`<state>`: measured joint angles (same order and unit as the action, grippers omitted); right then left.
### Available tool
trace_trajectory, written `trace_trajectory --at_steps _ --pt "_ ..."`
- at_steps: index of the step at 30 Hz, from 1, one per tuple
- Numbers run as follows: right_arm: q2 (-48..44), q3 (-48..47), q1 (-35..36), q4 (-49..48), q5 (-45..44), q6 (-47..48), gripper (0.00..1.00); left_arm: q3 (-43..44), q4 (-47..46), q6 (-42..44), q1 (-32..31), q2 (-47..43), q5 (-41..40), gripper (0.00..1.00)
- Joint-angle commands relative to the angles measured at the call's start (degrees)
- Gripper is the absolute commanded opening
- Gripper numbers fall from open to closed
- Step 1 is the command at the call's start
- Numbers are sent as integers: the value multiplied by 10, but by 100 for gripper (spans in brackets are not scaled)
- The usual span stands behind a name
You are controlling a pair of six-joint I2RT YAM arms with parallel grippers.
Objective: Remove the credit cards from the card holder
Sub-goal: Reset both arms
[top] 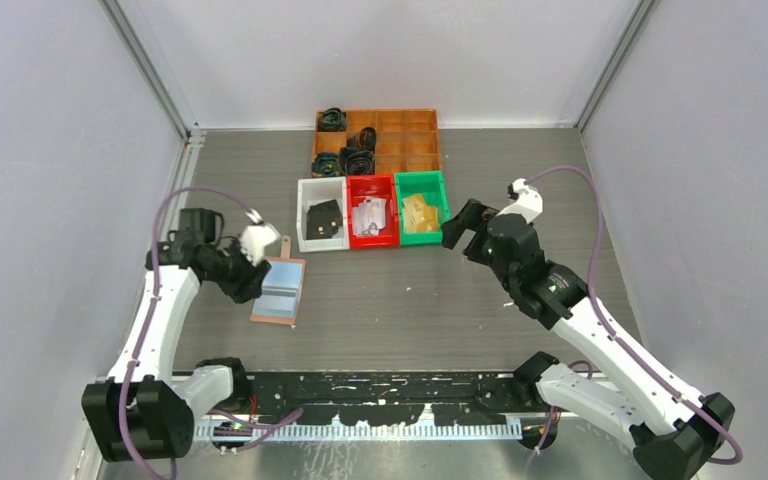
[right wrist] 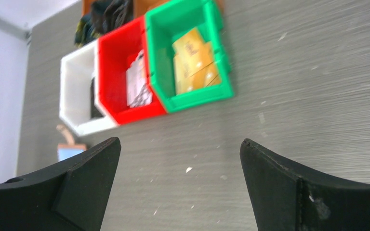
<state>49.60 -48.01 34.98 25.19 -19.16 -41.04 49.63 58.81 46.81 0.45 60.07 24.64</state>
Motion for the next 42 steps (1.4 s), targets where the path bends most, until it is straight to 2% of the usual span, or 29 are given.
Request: trace_trajectory --at_steps 1,4,7,10,11,13,18,22,26,28,31,33,34,35,37,39,40,41,42 --pt "-19 11 -11 -12 -188 36 100 56 -104 -176 97 9 57 61" --pt "-16 36 -17 -39 -274 51 100 39 -189 -282 141 17 65 73" --pt "-19 70 -28 -92 -362 76 99 -9 -305 -368 151 18 39 75" --pt "-14 117 -47 -188 -432 135 99 -83 -440 -447 151 13 -4 77" --pt "-8 138 -56 -242 -447 168 99 -109 -491 -475 151 13 -13 81" --pt "12 177 -88 -330 -467 215 100 -159 -584 -520 151 15 -14 97" --pt "84 216 -192 -400 -412 207 100 -298 -865 -592 149 40 -46 100" --pt "167 269 -227 -563 -399 259 100 -342 -1013 -607 144 95 -71 100" --pt "246 297 -245 -705 -336 276 99 -348 -1061 -613 142 131 -112 100" --pt "306 297 -246 -783 -336 307 100 -350 -1089 -615 133 149 -128 100" --pt "361 294 -253 -824 -291 324 100 -349 -1139 -609 122 186 -161 100" --pt "372 290 -254 -827 -233 346 99 -350 -1198 -611 119 232 -173 100" --pt "371 293 -255 -832 -222 347 100 -350 -1216 -603 116 240 -149 100" --pt "367 300 -260 -836 -210 344 100 -350 -1205 -591 102 233 -160 100" --pt "372 317 -273 -860 -154 344 99 -362 -1196 -562 65 220 -229 100" --pt "411 310 -285 -888 -116 354 100 -380 -1300 -538 28 277 -281 100" --pt "405 299 -290 -855 -114 346 99 -382 -1368 -525 14 321 -290 100" --pt "398 289 -299 -823 -106 333 99 -380 -1364 -516 6 330 -286 100" --pt "401 283 -310 -818 -95 325 99 -365 -1277 -510 2 305 -284 100"
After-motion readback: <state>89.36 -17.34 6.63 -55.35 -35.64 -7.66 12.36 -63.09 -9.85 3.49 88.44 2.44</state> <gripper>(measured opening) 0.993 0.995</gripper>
